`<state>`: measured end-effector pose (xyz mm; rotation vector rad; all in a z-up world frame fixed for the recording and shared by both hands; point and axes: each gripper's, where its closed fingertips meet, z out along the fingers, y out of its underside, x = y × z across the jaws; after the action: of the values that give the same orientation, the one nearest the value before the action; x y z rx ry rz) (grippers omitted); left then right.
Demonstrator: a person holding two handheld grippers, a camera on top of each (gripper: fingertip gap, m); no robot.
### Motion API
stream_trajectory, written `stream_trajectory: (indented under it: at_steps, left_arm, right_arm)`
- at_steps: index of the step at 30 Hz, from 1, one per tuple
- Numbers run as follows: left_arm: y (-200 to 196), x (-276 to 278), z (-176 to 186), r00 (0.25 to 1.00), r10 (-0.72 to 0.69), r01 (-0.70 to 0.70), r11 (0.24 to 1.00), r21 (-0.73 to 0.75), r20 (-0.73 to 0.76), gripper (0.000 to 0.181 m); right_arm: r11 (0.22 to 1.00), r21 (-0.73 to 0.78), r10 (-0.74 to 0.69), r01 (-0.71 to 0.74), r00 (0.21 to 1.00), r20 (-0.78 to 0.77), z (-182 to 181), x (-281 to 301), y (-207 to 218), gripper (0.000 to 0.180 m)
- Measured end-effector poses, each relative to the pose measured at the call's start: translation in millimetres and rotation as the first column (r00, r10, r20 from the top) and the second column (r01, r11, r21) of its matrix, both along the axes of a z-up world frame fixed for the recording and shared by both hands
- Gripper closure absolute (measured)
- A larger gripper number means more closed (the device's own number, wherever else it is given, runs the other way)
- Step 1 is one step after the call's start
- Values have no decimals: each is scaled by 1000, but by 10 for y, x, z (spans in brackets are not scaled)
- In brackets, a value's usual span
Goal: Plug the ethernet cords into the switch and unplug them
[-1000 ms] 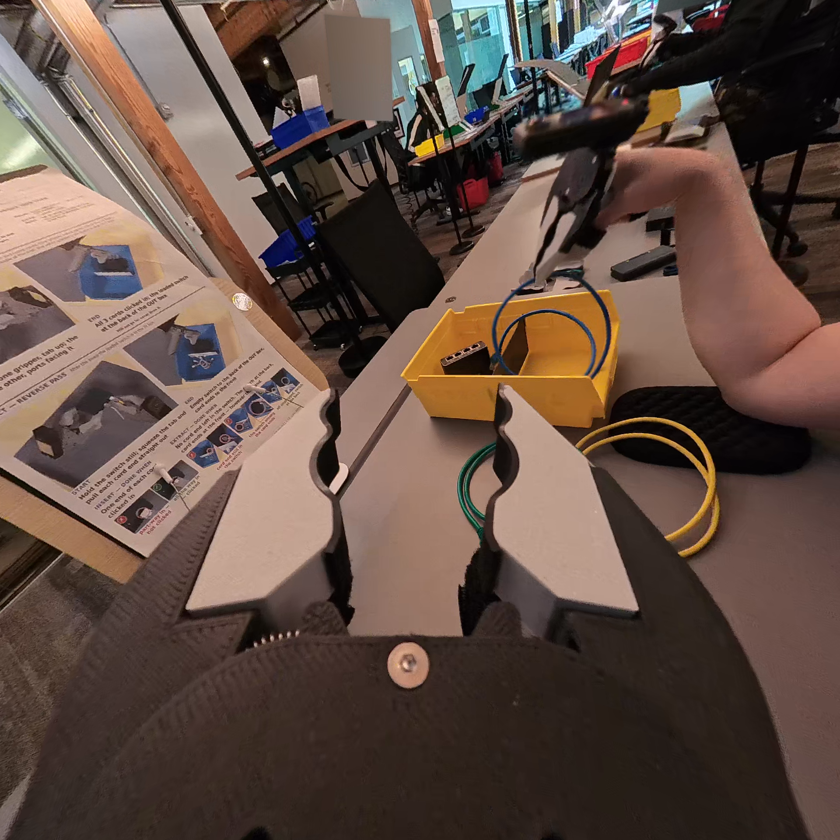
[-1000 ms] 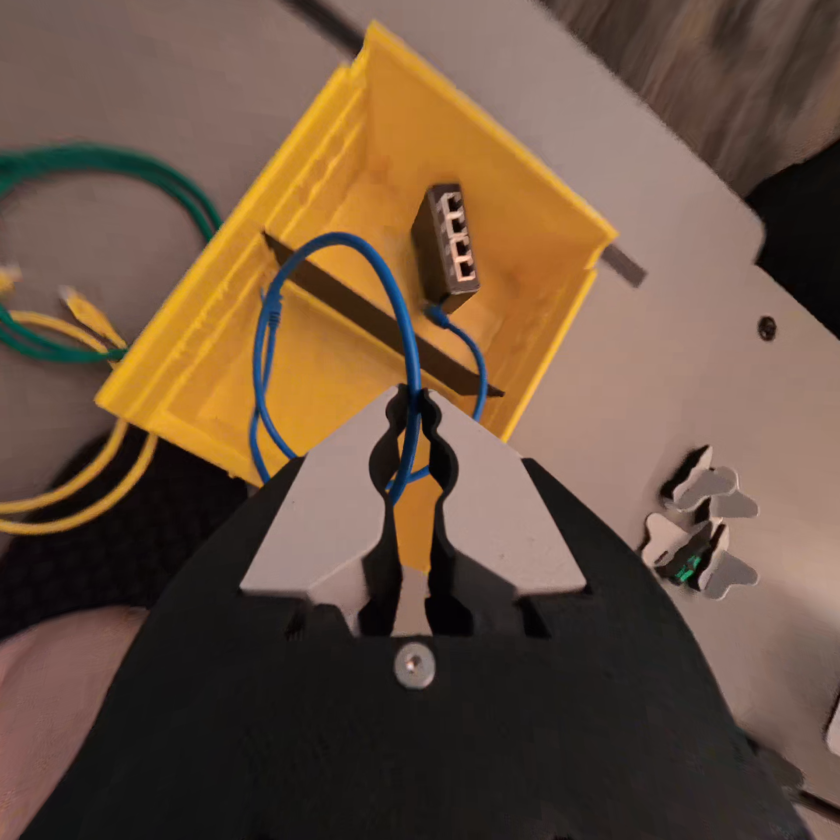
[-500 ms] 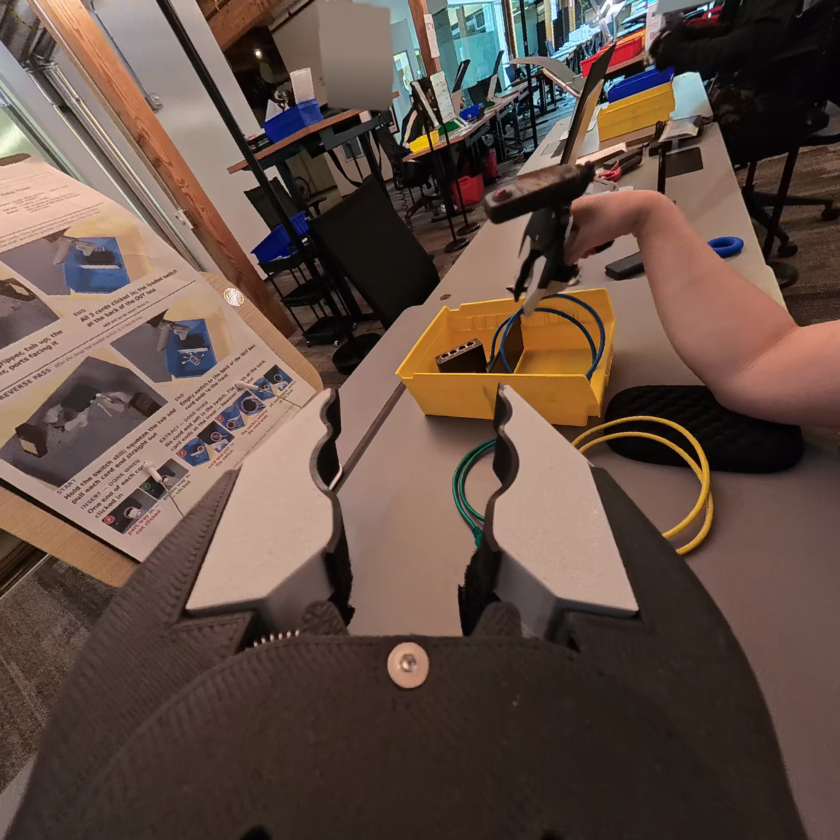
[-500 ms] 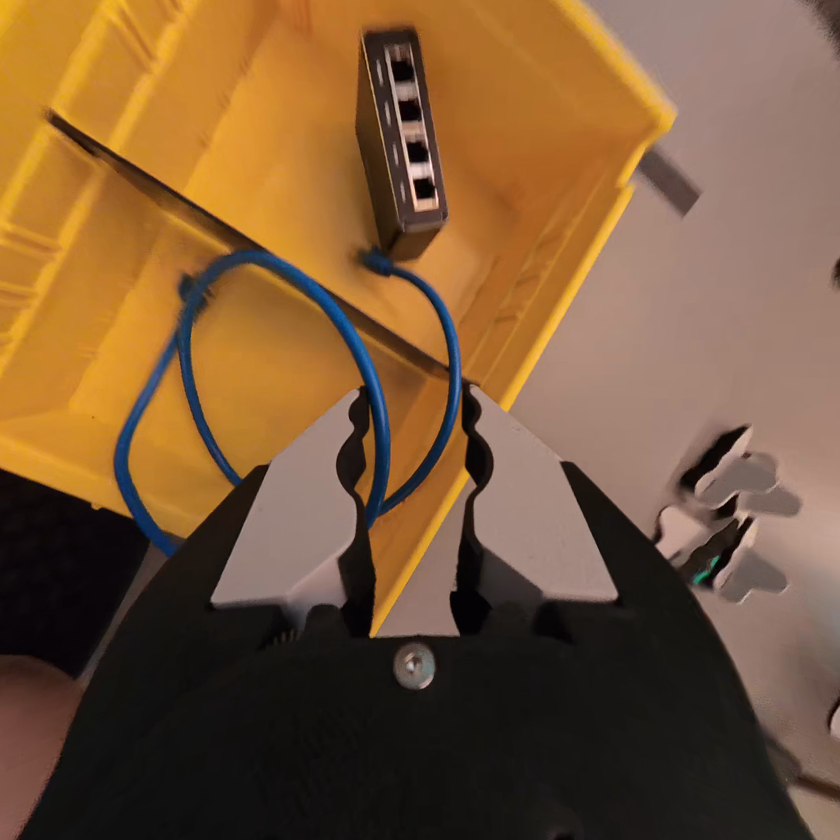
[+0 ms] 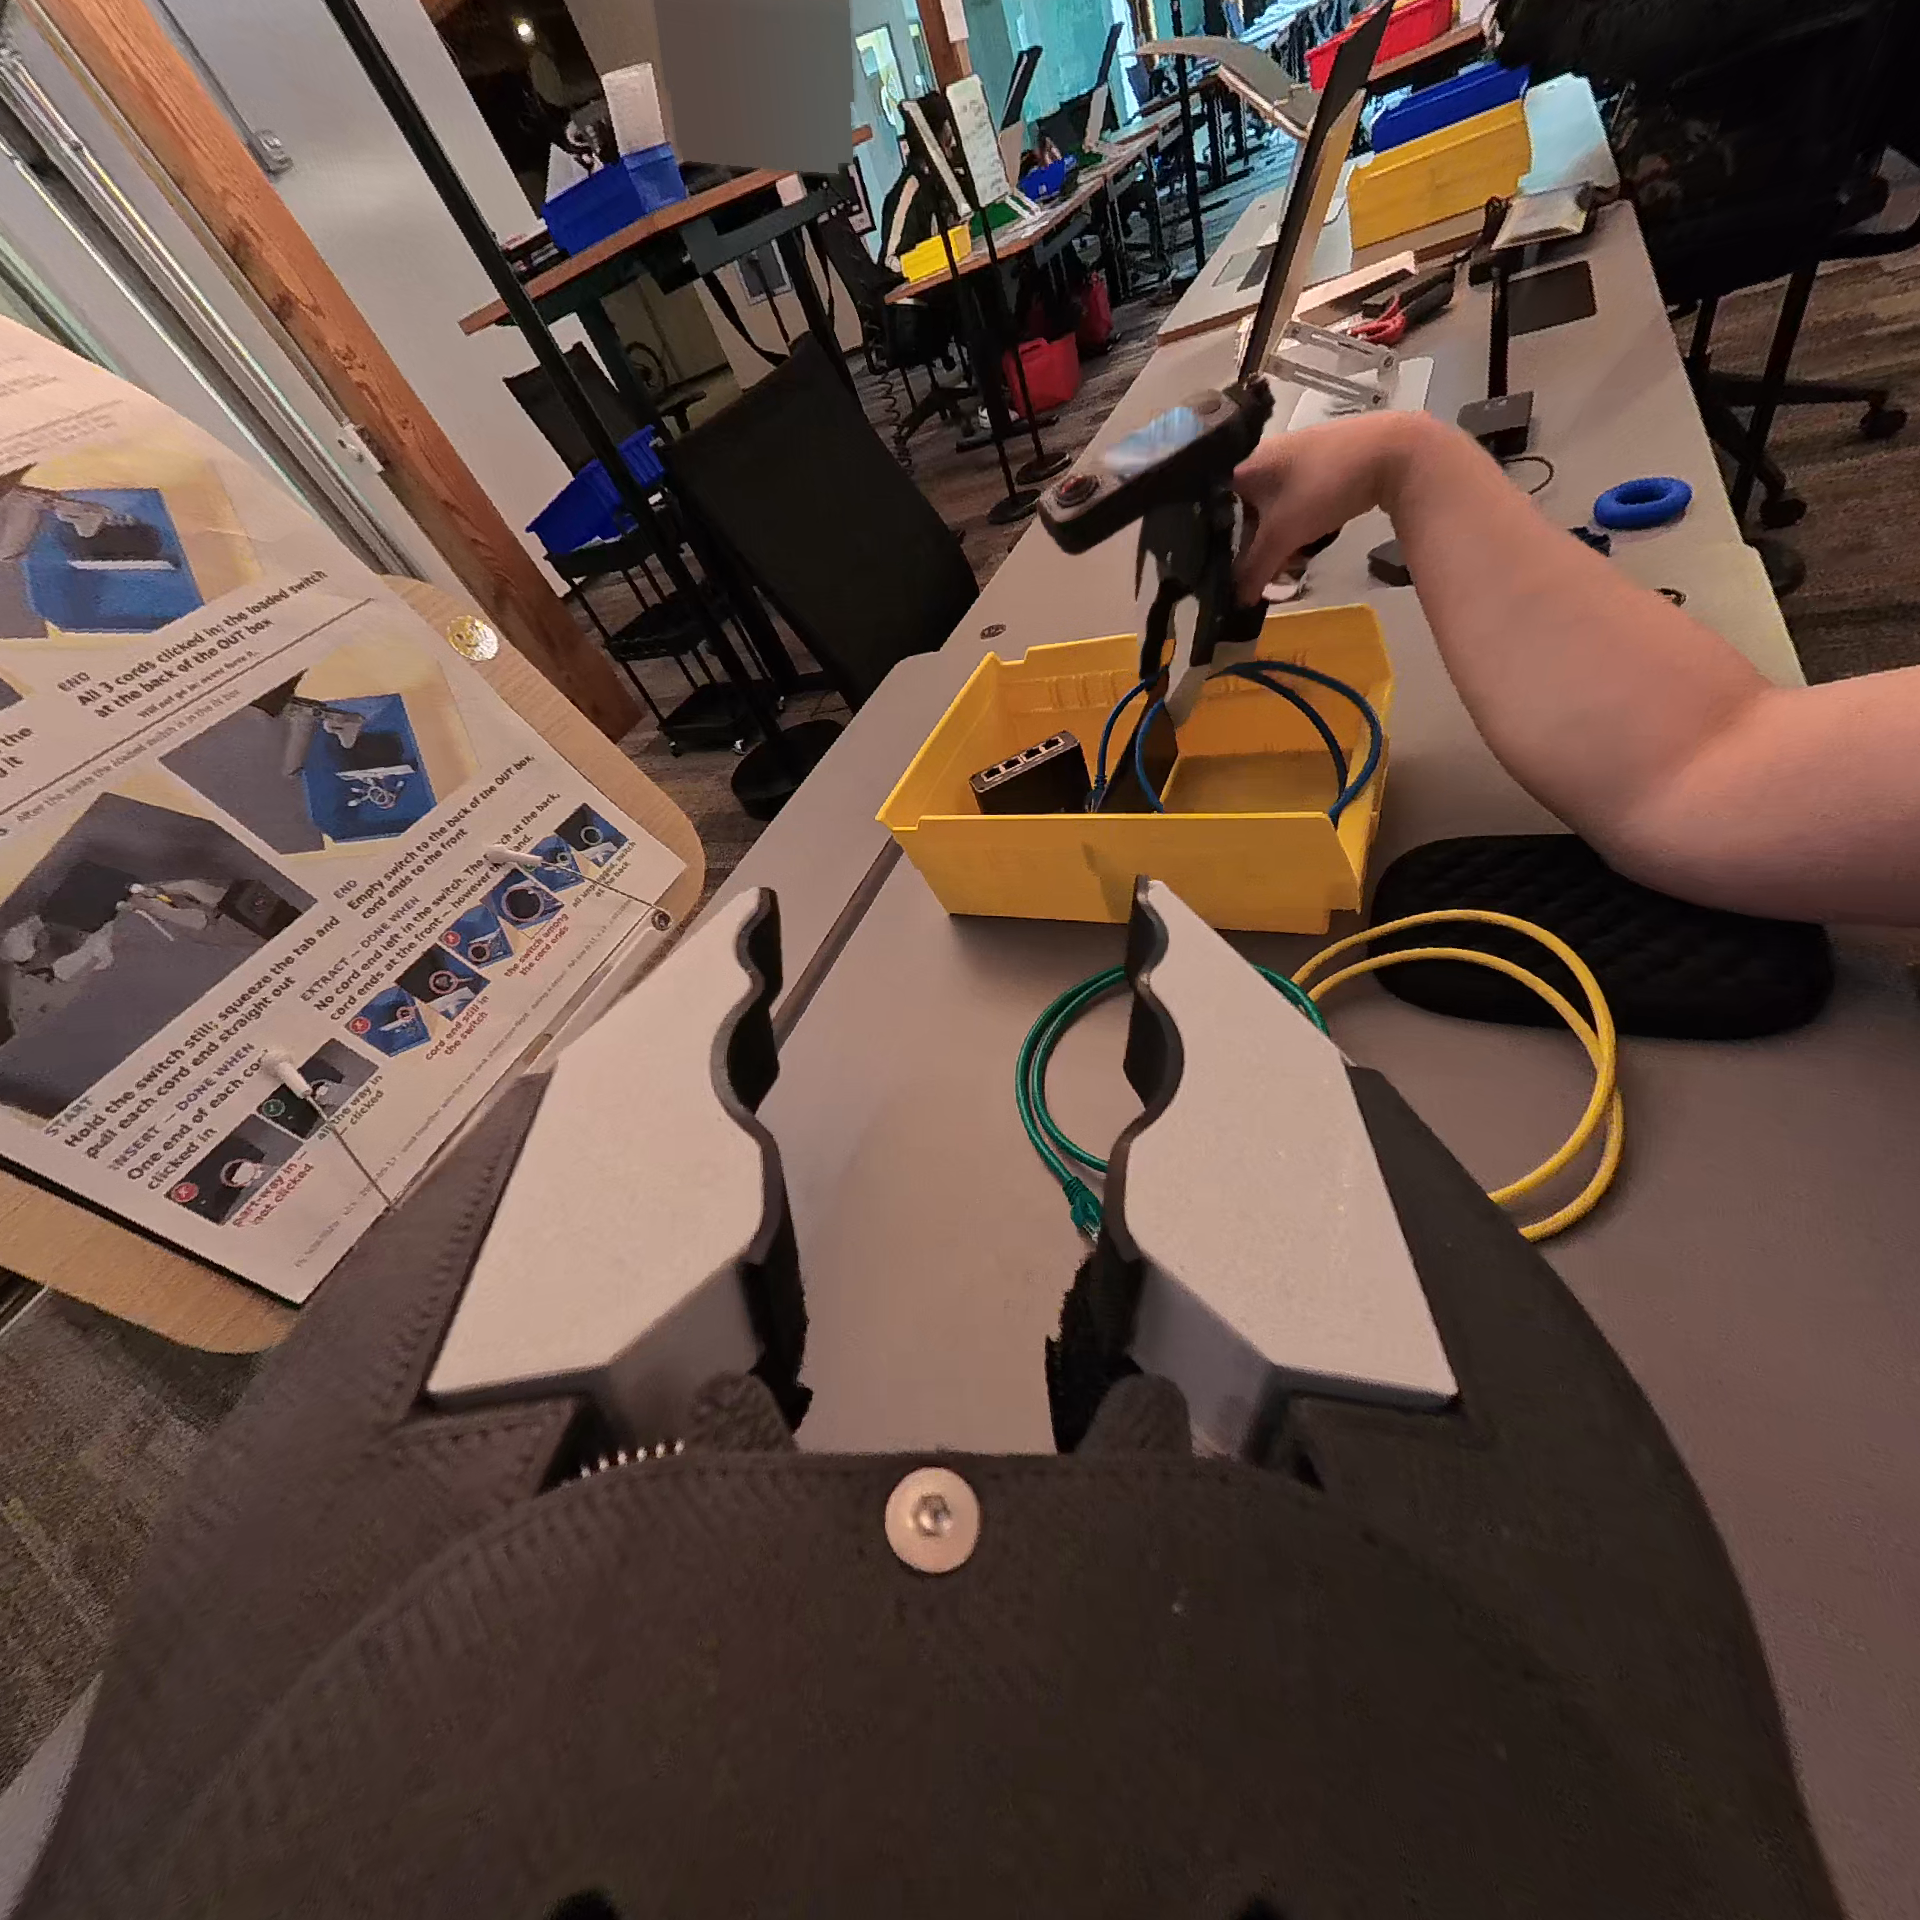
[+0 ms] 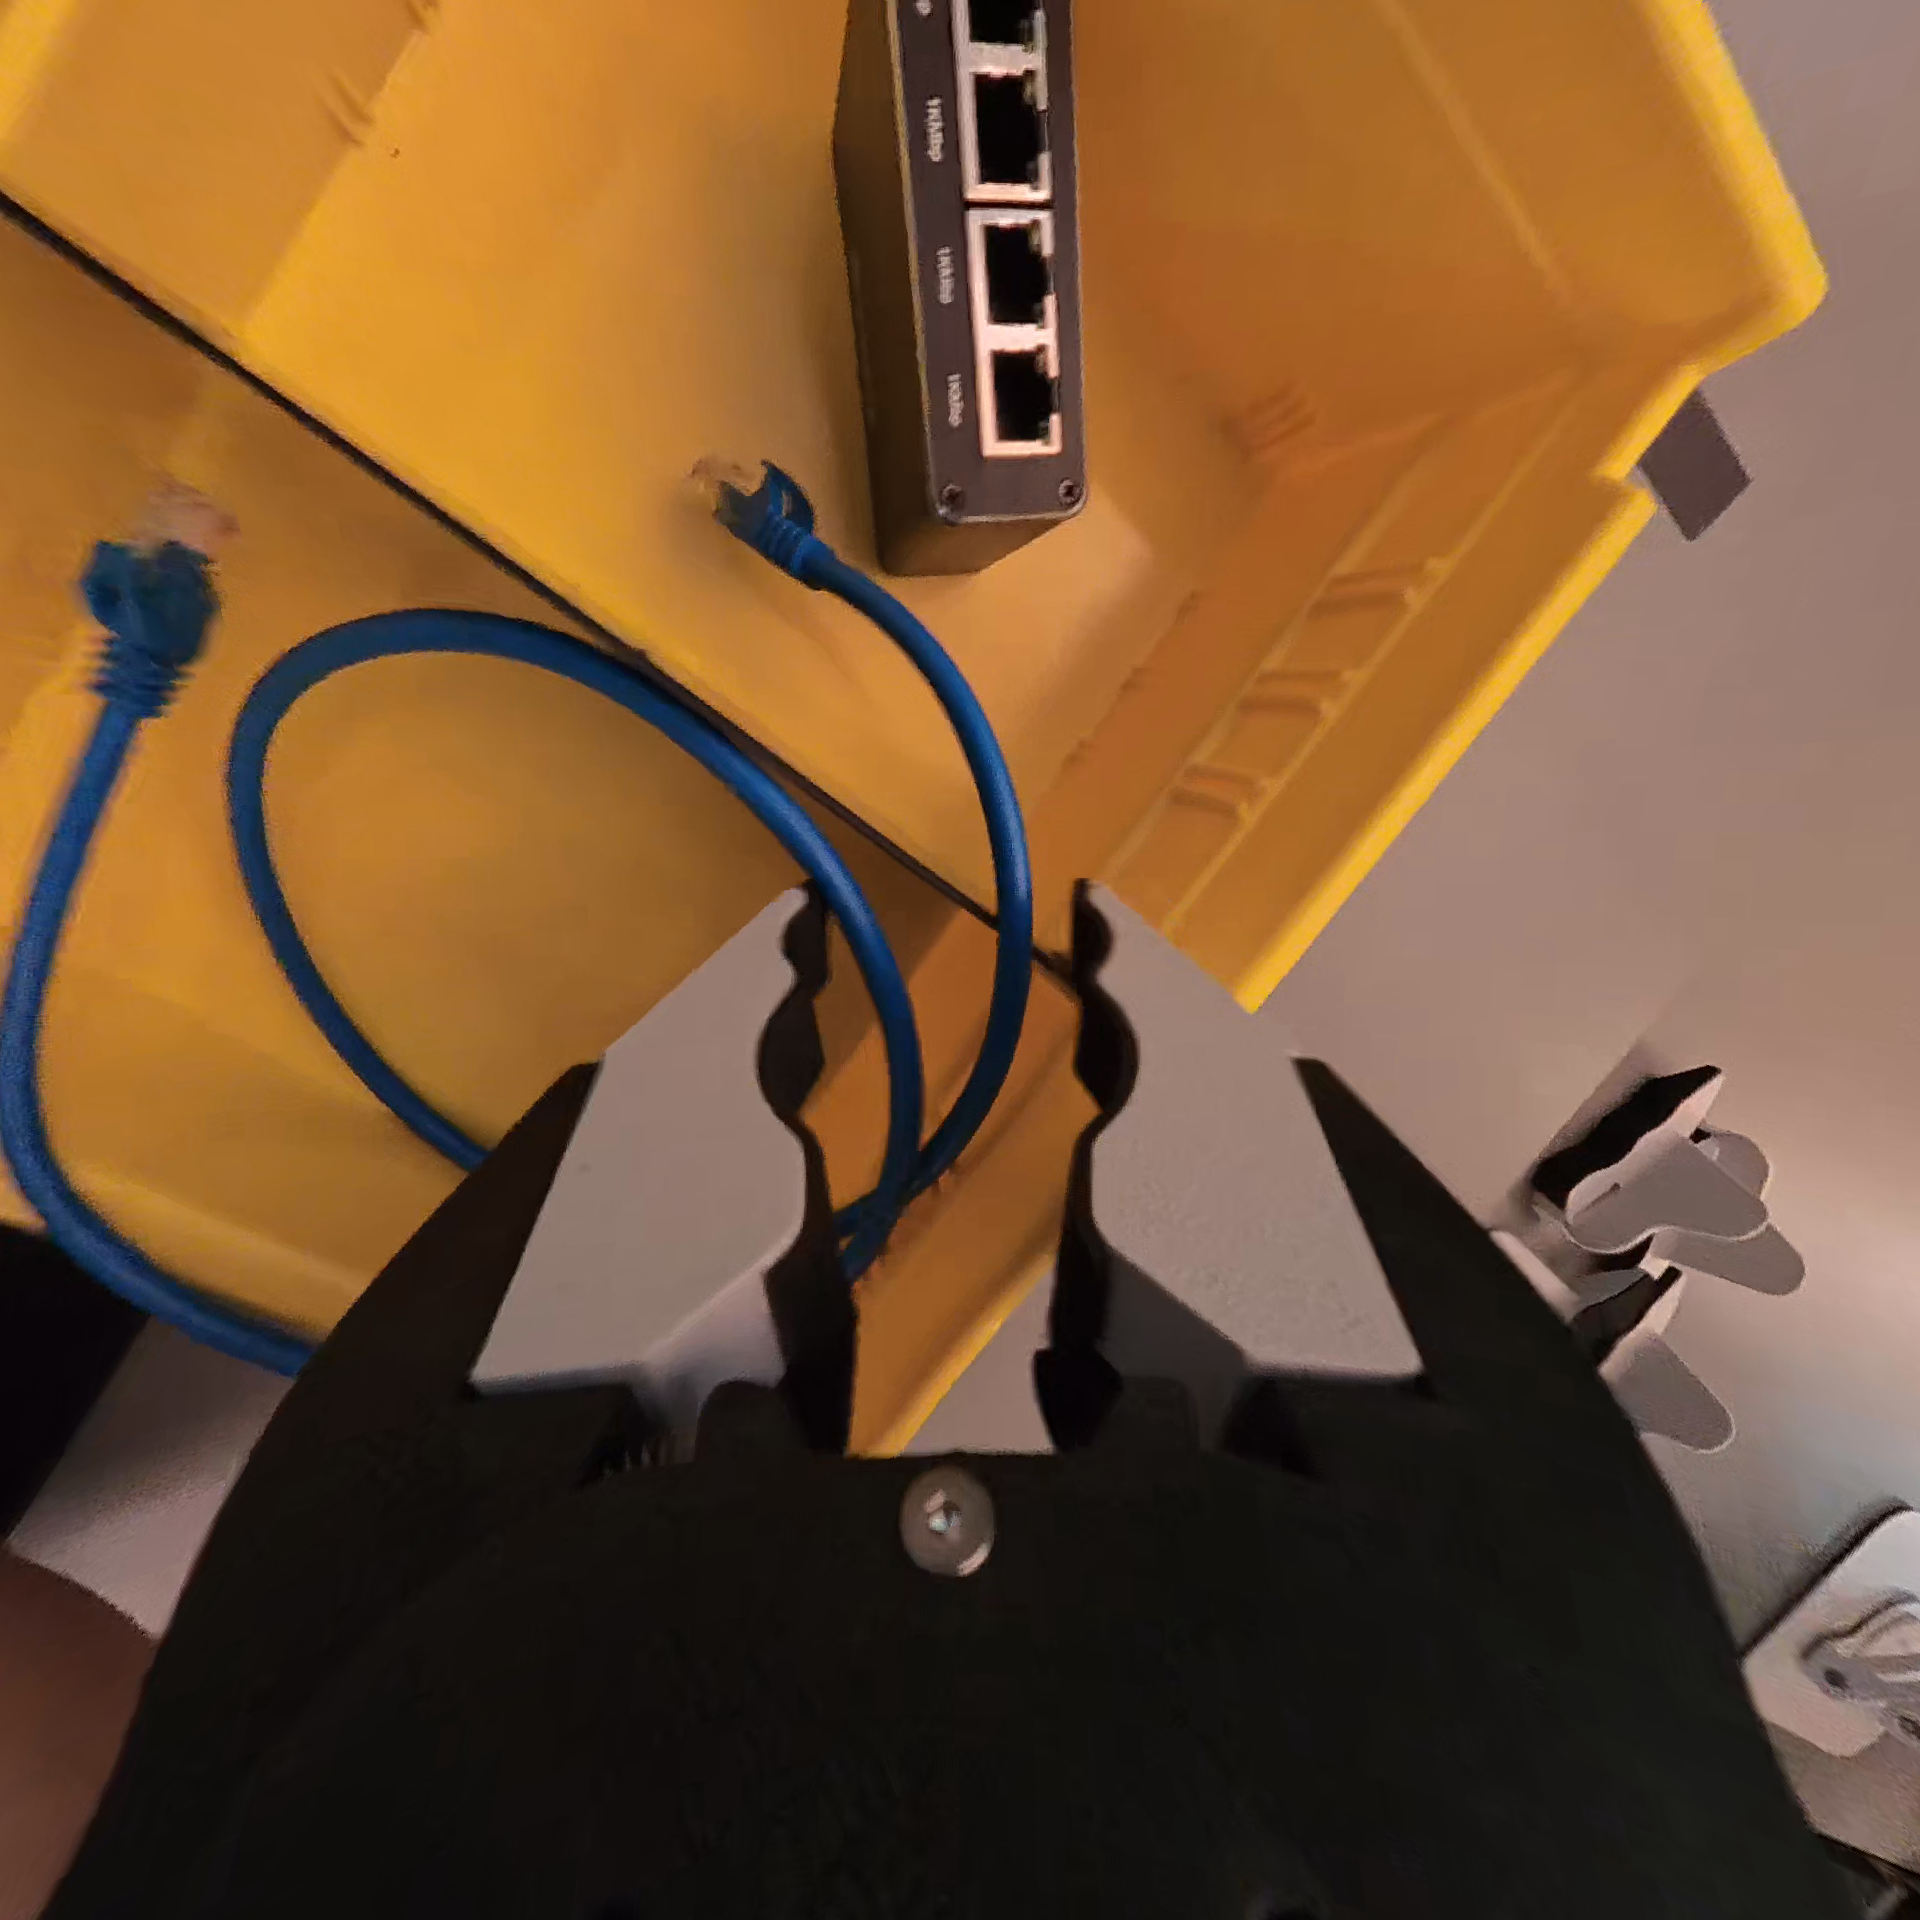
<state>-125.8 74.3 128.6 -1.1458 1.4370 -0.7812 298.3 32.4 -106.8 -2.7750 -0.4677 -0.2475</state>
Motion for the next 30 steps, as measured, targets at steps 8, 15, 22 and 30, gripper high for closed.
stream_trajectory:
  at_steps: [8, 15, 22, 30]
  left_arm:
    - [14, 67, -81, 999, 10, -9, 1000, 4, -32, 115]
    - [3, 77, -93, 999, 7, -7, 1000, 3, -36, 115]
    - [-13, 77, -106, 999, 6, -6, 1000, 12, -45, 115]
    - [-3, 87, -132, 999, 6, -5, 1000, 11, -54, 115]
  right_arm:
    - [999, 3, 44, -45, 988, 146, 292, -41, -166, 165]
    - [992, 36, 120, -122, 990, 73, 376, -283, -228, 174]
    - [999, 30, 33, -35, 996, 82, 256, -101, -78, 150]
    - [1000, -31, -5, 6, 999, 32, 7, 61, -148, 154]
